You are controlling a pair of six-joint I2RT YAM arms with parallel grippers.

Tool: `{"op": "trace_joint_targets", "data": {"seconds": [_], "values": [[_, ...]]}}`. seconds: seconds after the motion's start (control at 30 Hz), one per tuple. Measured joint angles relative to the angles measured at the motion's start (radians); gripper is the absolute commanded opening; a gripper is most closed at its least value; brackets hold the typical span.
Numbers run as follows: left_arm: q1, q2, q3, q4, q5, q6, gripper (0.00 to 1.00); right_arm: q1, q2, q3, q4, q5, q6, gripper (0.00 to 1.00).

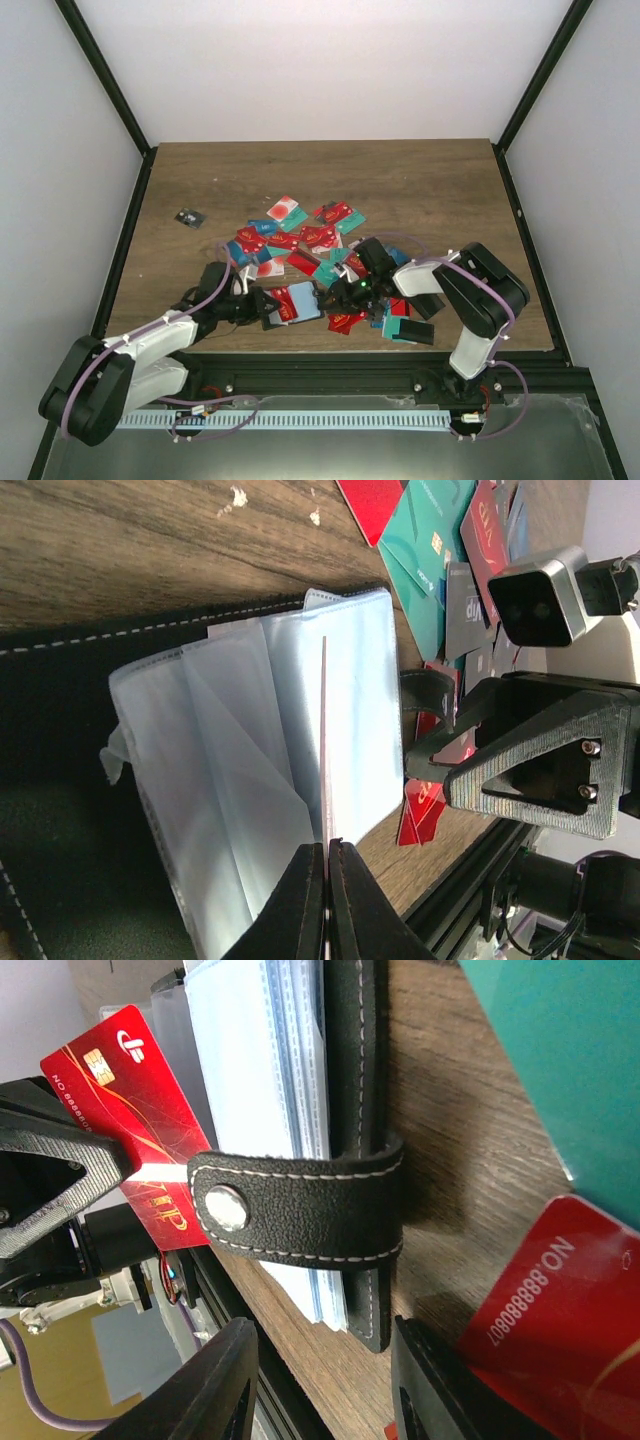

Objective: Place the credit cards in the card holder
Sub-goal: Insert the credit card into the card holder.

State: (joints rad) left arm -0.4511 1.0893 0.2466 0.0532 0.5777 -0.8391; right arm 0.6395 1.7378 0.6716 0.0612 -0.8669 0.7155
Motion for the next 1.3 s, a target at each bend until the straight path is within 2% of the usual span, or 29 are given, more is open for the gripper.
{"op": "trace_joint_targets", "data": {"seconds": [0.6, 1.3], "values": [[0.0, 0.034, -0.047, 0.116, 0.039, -0.074, 0.04, 0.003, 0.0, -0.018, 0.031, -0.012, 0.005, 0.38], [0.005, 0.183, -0.038, 0.227, 0.109, -0.082, 0.04, 0.005, 0.003, -0.019, 0.035, -0.012, 0.014, 0.37]]}}
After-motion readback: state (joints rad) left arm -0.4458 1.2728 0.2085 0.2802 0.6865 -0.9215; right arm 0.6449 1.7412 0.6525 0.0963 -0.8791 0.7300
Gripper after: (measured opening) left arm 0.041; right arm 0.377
